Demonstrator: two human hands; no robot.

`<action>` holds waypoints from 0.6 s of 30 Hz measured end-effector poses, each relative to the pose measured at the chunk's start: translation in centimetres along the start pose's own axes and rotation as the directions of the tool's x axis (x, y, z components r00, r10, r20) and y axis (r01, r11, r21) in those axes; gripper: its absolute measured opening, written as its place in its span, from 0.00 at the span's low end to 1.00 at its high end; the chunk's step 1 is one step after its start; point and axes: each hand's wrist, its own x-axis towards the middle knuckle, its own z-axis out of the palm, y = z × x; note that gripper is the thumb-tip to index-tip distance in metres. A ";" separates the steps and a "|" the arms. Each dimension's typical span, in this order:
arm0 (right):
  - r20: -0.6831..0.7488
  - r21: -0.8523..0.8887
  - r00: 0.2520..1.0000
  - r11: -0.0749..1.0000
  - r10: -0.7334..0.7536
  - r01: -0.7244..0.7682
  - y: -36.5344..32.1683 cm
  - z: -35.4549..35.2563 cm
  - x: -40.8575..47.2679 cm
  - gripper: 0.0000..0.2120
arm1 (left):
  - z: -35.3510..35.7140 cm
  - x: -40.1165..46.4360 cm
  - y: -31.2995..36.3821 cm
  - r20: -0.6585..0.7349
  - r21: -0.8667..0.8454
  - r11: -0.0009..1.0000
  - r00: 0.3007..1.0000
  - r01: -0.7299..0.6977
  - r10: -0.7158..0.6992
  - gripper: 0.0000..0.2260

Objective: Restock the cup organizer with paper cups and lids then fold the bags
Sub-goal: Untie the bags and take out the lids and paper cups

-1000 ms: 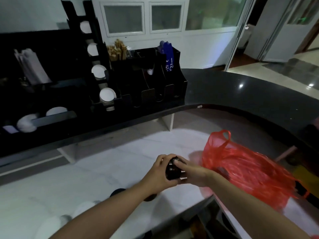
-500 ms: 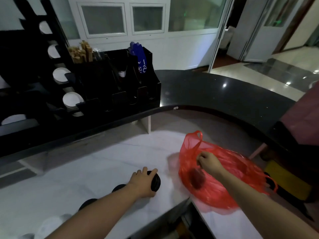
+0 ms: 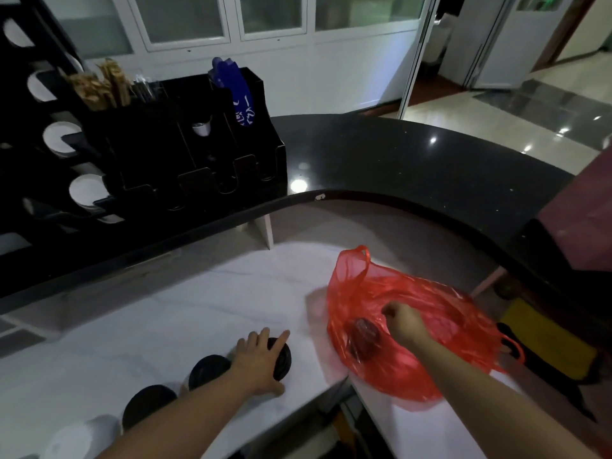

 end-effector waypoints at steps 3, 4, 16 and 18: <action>0.109 -0.033 0.994 0.999 0.010 -0.007 0.2 0.1 0.7 0.09 | -1.3 -0.1 1.2 -0.108 -0.053 0.993 0.989 -0.109 0.103 0.44; 0.159 -0.041 0.987 0.999 0.010 -0.004 0.3 0.3 1.0 0.08 | -1.7 -0.1 2.0 -0.156 -0.091 0.981 0.976 -0.169 0.154 0.39; 0.420 0.007 0.907 0.999 0.036 -0.043 0.6 2.6 2.5 0.20 | -3.5 0.3 10.1 -0.115 -0.279 0.898 0.940 -0.340 0.320 0.30; 0.431 0.041 0.901 0.997 0.045 -0.069 0.8 2.7 2.5 0.14 | -3.7 0.3 9.8 -0.081 -0.248 0.918 0.951 -0.309 0.298 0.31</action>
